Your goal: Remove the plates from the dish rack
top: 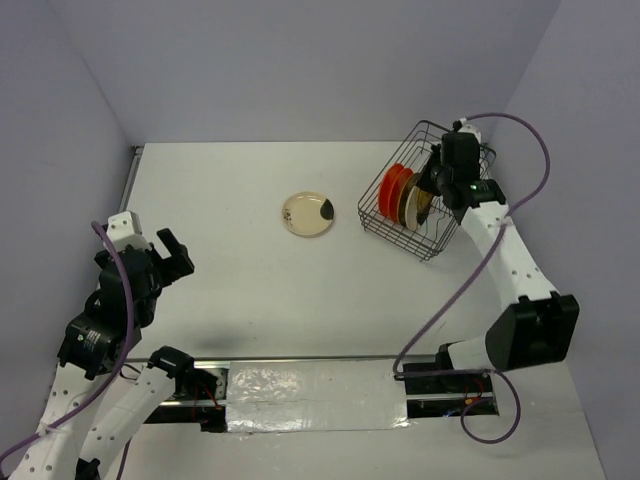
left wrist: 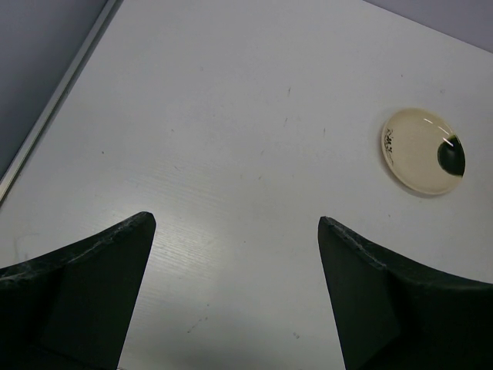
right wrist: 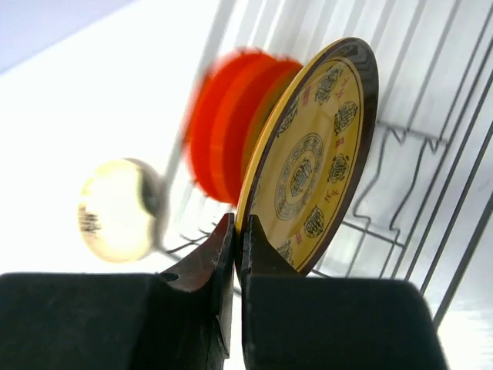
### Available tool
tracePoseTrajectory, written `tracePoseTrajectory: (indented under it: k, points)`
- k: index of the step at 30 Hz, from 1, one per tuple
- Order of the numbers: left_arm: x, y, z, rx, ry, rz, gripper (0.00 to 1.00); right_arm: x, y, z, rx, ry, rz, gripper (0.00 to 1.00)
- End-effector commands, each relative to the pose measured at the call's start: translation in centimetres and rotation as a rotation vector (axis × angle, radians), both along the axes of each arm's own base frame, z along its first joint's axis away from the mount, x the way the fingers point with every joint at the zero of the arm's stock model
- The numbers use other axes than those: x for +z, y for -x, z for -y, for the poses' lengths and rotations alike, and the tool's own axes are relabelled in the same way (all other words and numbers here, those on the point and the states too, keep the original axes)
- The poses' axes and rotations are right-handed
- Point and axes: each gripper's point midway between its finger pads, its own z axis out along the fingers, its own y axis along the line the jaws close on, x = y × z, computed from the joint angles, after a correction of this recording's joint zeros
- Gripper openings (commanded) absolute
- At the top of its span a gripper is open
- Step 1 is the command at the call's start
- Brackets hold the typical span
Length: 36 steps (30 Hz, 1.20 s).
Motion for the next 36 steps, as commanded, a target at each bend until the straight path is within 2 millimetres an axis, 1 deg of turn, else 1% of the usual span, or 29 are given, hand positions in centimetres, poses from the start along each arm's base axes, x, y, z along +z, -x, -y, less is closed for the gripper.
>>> tracePoseTrajectory:
  k: [1, 3, 4, 6, 7, 9, 10, 11, 13, 14, 15, 16, 17, 18, 19, 20, 22, 23, 24, 27, 28, 29, 30, 31, 32, 33, 34, 35, 36]
  points:
    - [0.7, -0.5, -0.1, 0.012, 0.006, 0.032, 1.0, 9.5, 1.8, -2.5, 0.087, 0.036, 0.232, 0.0]
    - [0.8, -0.3, -0.3, 0.025, 0.01, 0.038, 0.99, 11.8, 2.8, -6.4, 0.239, 0.048, 0.304, 0.0]
    - [0.8, -0.3, -0.6, 0.042, 0.009, 0.04, 0.99, 13.0, 4.3, -11.3, 0.44, 0.081, 0.337, 0.0]
    - [0.8, -0.2, -1.0, 0.075, 0.009, 0.034, 0.99, 12.0, 6.0, -16.7, 0.66, 0.133, 0.302, 0.0]
    - [0.5, 0.0, -1.4, 0.1, 0.012, 0.02, 0.99, 9.6, 7.3, -21.0, 0.807, 0.235, 0.235, 0.0]
    - [0.6, 0.4, -3.0, 0.198, -0.001, 0.01, 1.0, 6.5, 8.0, -24.1, 0.879, 0.384, 0.168, 0.0]
    - [0.5, 1.1, -3.8, 0.256, 0.014, -0.002, 0.99, 3.6, 7.2, -25.1, 0.87, 0.512, 0.1, 0.0]
    - [0.7, 1.7, -5.1, 0.336, -0.002, 0.005, 0.99, 2.3, 8.3, -27.3, 0.898, 0.564, 0.078, 0.0]
    - [1.1, 3.0, -6.6, 0.433, 0.026, 0.033, 1.0, 0.8, 8.5, -29.9, 0.933, 0.592, 0.051, 0.0]
    - [1.3, 3.9, -7.1, 0.456, 0.035, 0.053, 0.99, -2.0, 9.5, -32.4, 1.002, 0.61, 0.012, 0.0]
    - [1.5, 4.3, -7.6, 0.482, 0.039, 0.072, 1.0, -2.8, 10.0, -33.7, 1.019, 0.62, 0.003, 0.0]
    - [1.6, 4.5, -7.7, 0.487, 0.043, 0.085, 1.0, -2.3, 10.1, -34.8, 1.025, 0.633, 0.005, 0.0]
    - [1.8, 4.7, -7.7, 0.484, 0.051, 0.101, 0.99, -5.2, 10.3, -35.9, 1.044, 0.682, -0.049, 0.0]
    - [2.0, 5.0, -7.8, 0.485, 0.059, 0.119, 1.0, -6.1, 11.4, -36.5, 1.053, 0.729, -0.076, 0.0]
    - [2.1, 5.0, -7.9, 0.487, 0.06, 0.122, 0.99, -5.3, 11.2, -37.8, 1.048, 0.725, -0.052, 0.0]
    - [2.1, 5.1, -7.9, 0.487, 0.06, 0.122, 1.0, -7.8, 11.3, -38.4, 1.058, 0.758, -0.1, 0.0]
    - [1.9, 5.0, -7.8, 0.486, 0.056, 0.11, 1.0, -9.5, 12.4, -39.6, 1.096, 0.735, -0.148, 0.0]
    - [1.9, 5.1, -7.9, 0.488, 0.056, 0.107, 0.99, -10.1, 12.3, -39.6, 1.097, 0.742, -0.161, 0.01]
    - [1.9, 5.0, -7.9, 0.492, 0.056, 0.107, 1.0, -11.0, 13.1, -40.0, 1.109, 0.693, -0.195, 0.12]
    - [1.9, 5.0, -7.8, 0.484, 0.057, 0.111, 1.0, -12.6, 15.5, -40.9, 1.197, 0.575, -0.246, 0.58]
    - [2.0, 5.1, -7.9, 0.485, 0.056, 0.112, 0.99, -12.5, 16.1, -41.2, 1.218, 0.537, -0.243, 0.68]
    - [1.9, 5.1, -7.8, 0.484, 0.057, 0.113, 0.99, -10.6, 16.7, -41.4, 1.226, 0.476, -0.21, 0.74]
    - [2.0, 5.1, -7.9, 0.486, 0.059, 0.115, 1.0, -10.5, 17.2, -41.7, 1.253, 0.416, -0.202, 0.81]
    - [2.0, 5.1, -7.9, 0.486, 0.059, 0.117, 0.99, -9.4, 17.4, -41.6, 1.254, 0.371, -0.186, 0.82]
    - [2.0, 5.2, -7.9, 0.486, 0.061, 0.117, 0.99, -6.0, 17.3, -41.3, 1.237, 0.299, -0.126, 0.83]
    - [2.0, 5.1, -7.9, 0.483, 0.059, 0.118, 0.99, -5.6, 17.2, -40.8, 1.228, 0.255, -0.112, 0.84]
    - [2.0, 5.0, -7.7, 0.473, 0.062, 0.119, 1.0, -4.3, 15.3, -39.0, 1.159, 0.221, -0.092, 0.84]
    - [1.9, 4.8, -7.5, 0.457, 0.062, 0.118, 1.0, -0.5, 14.3, -37.2, 1.07, 0.141, -0.03, 0.84]
    - [2.1, 4.0, -7.0, 0.417, 0.048, 0.128, 0.99, -1.4, 12.6, -34.7, 0.961, 0.131, -0.034, 0.83]
